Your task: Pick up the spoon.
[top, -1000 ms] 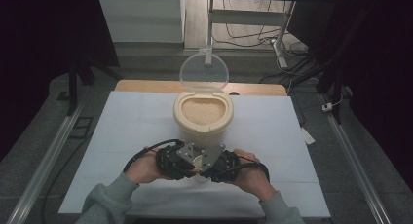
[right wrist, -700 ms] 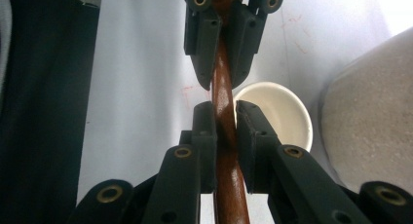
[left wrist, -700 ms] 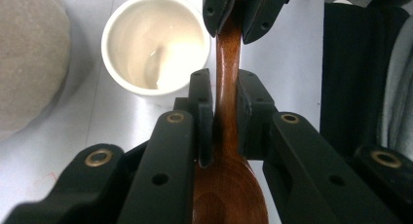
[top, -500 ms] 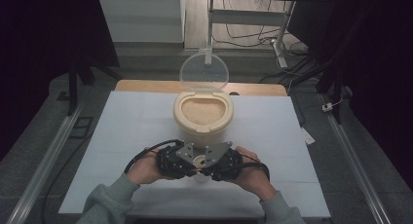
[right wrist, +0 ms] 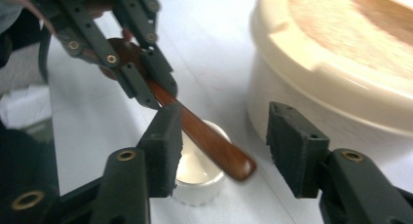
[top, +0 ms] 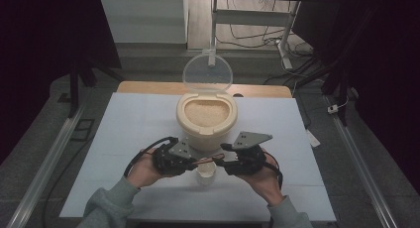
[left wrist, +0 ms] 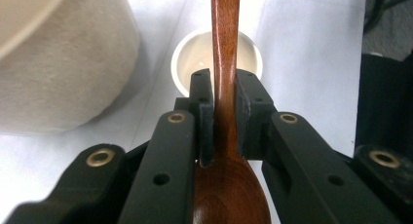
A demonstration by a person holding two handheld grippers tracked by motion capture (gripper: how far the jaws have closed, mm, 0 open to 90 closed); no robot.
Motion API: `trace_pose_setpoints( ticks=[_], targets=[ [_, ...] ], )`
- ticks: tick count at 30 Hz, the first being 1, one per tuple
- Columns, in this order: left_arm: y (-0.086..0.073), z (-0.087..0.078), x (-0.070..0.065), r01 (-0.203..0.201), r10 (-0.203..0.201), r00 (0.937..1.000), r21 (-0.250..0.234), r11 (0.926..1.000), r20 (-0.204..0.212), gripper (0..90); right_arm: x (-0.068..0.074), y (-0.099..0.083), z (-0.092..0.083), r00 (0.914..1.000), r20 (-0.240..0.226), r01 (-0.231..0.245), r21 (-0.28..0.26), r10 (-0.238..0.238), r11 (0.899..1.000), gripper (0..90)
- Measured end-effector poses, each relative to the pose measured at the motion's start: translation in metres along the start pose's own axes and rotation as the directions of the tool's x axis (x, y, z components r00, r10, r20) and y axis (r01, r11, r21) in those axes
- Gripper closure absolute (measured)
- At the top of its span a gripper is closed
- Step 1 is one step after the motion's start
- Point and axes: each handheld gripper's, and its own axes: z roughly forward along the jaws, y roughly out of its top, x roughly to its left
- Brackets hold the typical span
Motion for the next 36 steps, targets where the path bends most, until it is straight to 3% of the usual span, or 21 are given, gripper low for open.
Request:
trace_pose_setpoints(
  ticks=[8, 11, 16, 22, 30, 36],
  targets=[
    [-0.003, -0.002, -0.001, 0.019, -0.021, 0.9995, -0.05, 0.9986, -0.024, 78.4, -0.008, -0.013, -0.012, 0.9937, 0.044, -0.101, -0.054, 0.103, 0.993, 41.1],
    [-0.004, -0.002, -0.001, 0.024, -0.027, 0.999, -0.067, 0.9975, -0.035, 78.4, -0.011, -0.019, -0.014, 0.9867, 0.077, -0.139, -0.058, 0.143, 0.989, 38.0],
    [-0.004, -0.004, -0.002, 0.031, -0.036, 0.9978, -0.096, 0.9949, -0.055, 78.4, -0.013, -0.024, -0.012, 0.9783, 0.075, -0.188, -0.066, 0.193, 0.98, 34.9],
    [-0.003, -0.004, -0.005, 0.025, -0.034, 0.9965, -0.116, 0.993, -0.076, 78.5, -0.008, -0.023, -0.005, 0.9756, 0.044, -0.212, -0.072, 0.215, 0.975, 31.9],
    [0.0, 0.002, -0.01, 0.011, -0.022, 0.9958, -0.127, 0.9918, -0.089, 78.4, -0.001, -0.023, 0.002, 0.9704, 0.021, -0.238, -0.098, 0.241, 0.966, 33.3],
    [0.002, 0.003, -0.013, 0.002, -0.016, 0.9952, -0.141, 0.99, -0.096, 78.5, 0.002, -0.023, 0.006, 0.9595, 0.007, -0.279, -0.12, 0.282, 0.953, 36.5]
  ],
)
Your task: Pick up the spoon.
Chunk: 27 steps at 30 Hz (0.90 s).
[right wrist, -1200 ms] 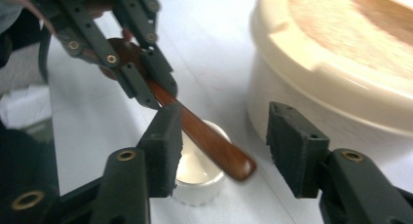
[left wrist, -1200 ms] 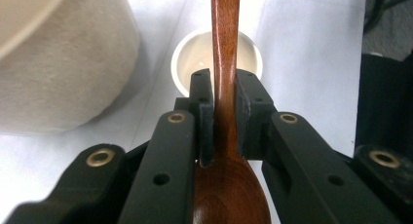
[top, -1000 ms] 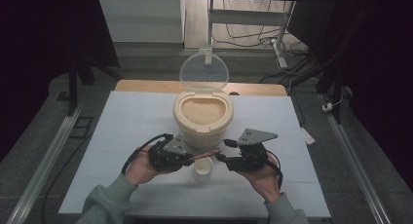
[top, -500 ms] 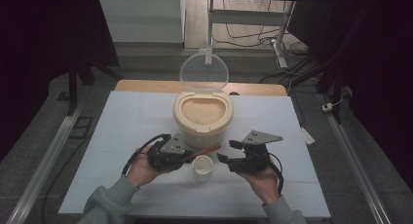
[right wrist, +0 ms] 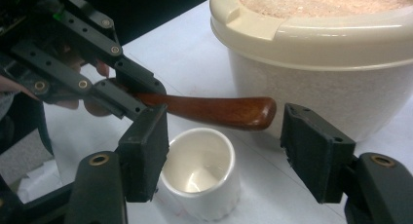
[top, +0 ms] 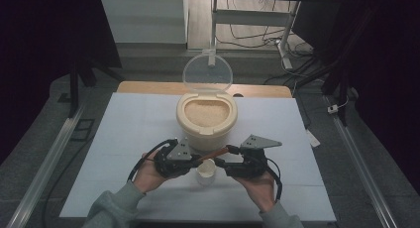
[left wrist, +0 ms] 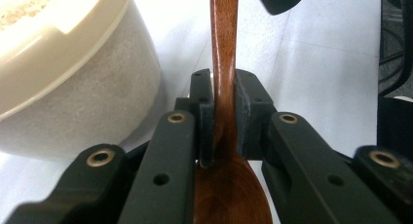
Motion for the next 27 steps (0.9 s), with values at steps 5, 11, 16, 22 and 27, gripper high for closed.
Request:
trace_pose_setpoints(
  ticks=[5, 11, 16, 22, 27],
  targets=[
    [0.0017, 0.001, -0.0025, -0.008, 0.008, 1.0, -0.001, 1.0, 0.001, 78.5, 0.0001, -0.0016, 0.0025, 0.9992, -0.014, -0.038, -0.018, 0.038, 0.999, 43.2],
    [0.0036, 0.0021, -0.0059, -0.023, 0.023, 0.9997, 0.005, 0.9997, -0.008, 78.5, 0.0005, -0.002, 0.0033, 0.998, -0.019, -0.061, -0.036, 0.061, 0.997, 47.8],
    [0.0033, 0.0015, -0.0055, -0.021, 0.022, 0.9996, 0.006, 0.9998, -0.016, 78.6, -0.0018, -0.0029, 0.003, 0.9942, -0.041, -0.102, -0.047, 0.1, 0.994, 50.8],
    [0.0042, 0.0012, -0.0071, -0.029, 0.029, 0.9993, 0.004, 0.9996, -0.022, 78.9, -0.0026, -0.0017, -0.0015, 0.9897, -0.07, -0.132, -0.103, 0.125, 0.986, 60.8],
    [0.0044, 0.0023, -0.0086, -0.044, 0.045, 0.9986, 0.017, 0.9989, -0.027, 79.3, 0.0017, 0.0013, -0.006, 0.9915, -0.1, -0.097, -0.14, 0.083, 0.985, 71.7]
  ],
)
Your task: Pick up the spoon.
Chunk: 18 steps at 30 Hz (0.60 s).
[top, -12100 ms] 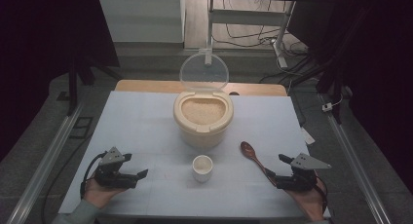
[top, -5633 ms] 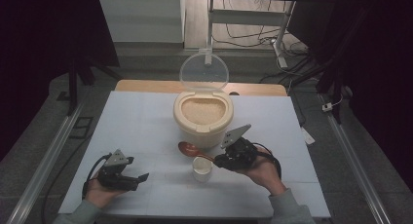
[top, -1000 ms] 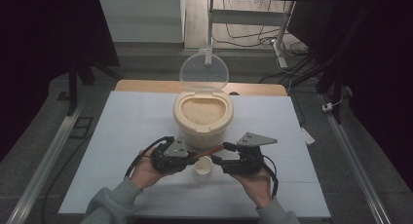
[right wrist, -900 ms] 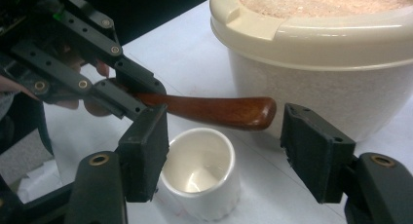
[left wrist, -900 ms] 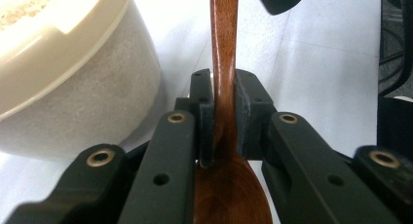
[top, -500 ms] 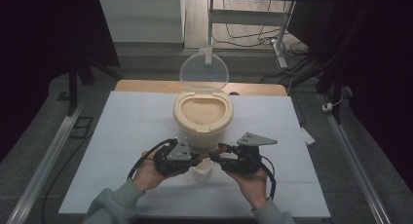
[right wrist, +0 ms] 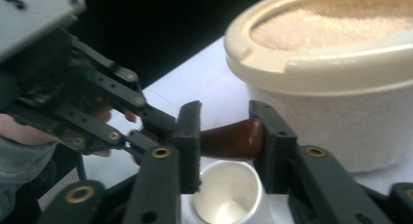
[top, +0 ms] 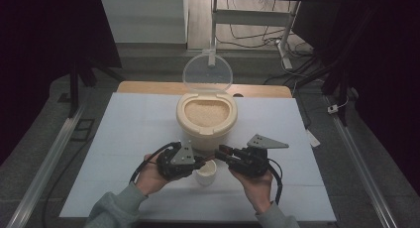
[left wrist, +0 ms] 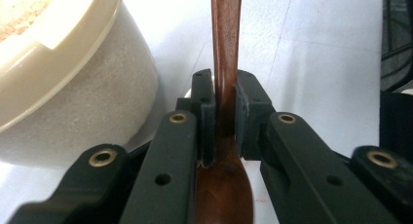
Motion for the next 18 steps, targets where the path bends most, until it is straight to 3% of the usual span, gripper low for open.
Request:
trace_pose_setpoints(
  ticks=[9, 18],
  targets=[
    [-0.0005, -0.0014, 0.0007, 0.0, 0.0, 1.0, -0.006, 1.0, -0.009, 78.2, 0.0051, 0.0028, -0.0013, 0.9968, -0.077, 0.021, -0.028, -0.023, 0.999, 81.2],
    [0.0003, -0.0015, -0.0008, -0.006, 0.006, 0.9999, -0.007, 1.0, -0.015, 78.7, 0.006, 0.0017, -0.001, 0.9948, -0.095, 0.029, -0.056, -0.035, 0.998, 82.3]
  ],
)
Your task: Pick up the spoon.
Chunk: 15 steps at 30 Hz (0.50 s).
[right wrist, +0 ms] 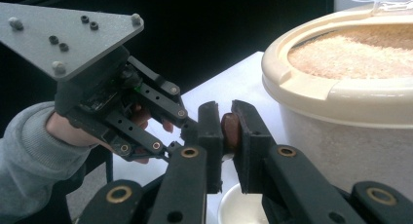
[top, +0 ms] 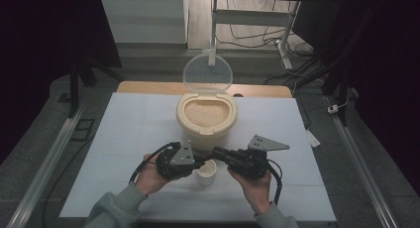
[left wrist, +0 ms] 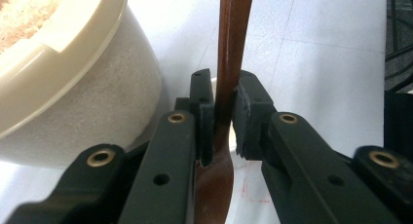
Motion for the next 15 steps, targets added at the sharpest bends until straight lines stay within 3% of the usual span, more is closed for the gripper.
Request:
trace_pose_setpoints(
  ticks=[9, 12, 13, 15],
  targets=[
    [0.0001, -0.0017, 0.001, 0.005, -0.005, 1.0, -0.02, 0.9998, 0.007, 78.6, 0.0022, 0.0003, -0.0004, 0.9998, -0.001, 0.021, -0.012, -0.021, 1.0, 83.0],
    [0.0004, -0.0037, 0.0014, 0.03, -0.03, 0.9995, -0.043, 0.9986, -0.004, 76.8, 0.003, 0.0022, -0.002, 0.9996, 0.0, 0.029, -0.03, -0.029, 0.999, 83.1],
    [0.0002, -0.0045, 0.0018, 0.038, -0.038, 0.9992, -0.048, 0.9981, -0.011, 75.5, 0.0031, 0.0029, -0.0025, 0.9995, 0.0, 0.031, -0.035, -0.031, 0.999, 83.1],
    [-0.0007, -0.0062, 0.0028, 0.055, -0.057, 0.9979, -0.054, 0.997, -0.03, 60.3, 0.0018, 0.0051, -0.0052, 0.9995, -0.006, 0.03, -0.058, -0.03, 0.998, 83.1]
  ],
)
